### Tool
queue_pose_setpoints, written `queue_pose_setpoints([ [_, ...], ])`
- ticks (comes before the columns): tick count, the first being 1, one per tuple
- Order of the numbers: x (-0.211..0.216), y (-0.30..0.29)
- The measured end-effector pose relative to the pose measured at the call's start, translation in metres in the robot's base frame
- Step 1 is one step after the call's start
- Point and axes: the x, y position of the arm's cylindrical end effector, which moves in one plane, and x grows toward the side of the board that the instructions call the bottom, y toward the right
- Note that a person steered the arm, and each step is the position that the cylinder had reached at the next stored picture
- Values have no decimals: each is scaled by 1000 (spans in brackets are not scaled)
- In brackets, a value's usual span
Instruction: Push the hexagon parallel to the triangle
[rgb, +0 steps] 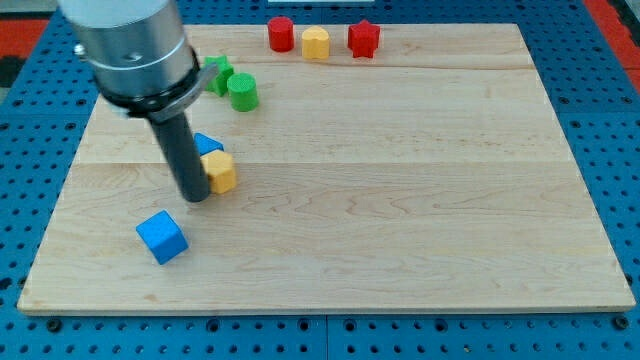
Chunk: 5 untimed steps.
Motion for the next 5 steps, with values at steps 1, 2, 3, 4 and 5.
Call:
queue_pose_setpoints([
  [1,-19,54],
  [2,-42,89],
  [3,-35,110],
  [4,-7,98],
  [5,-19,47],
])
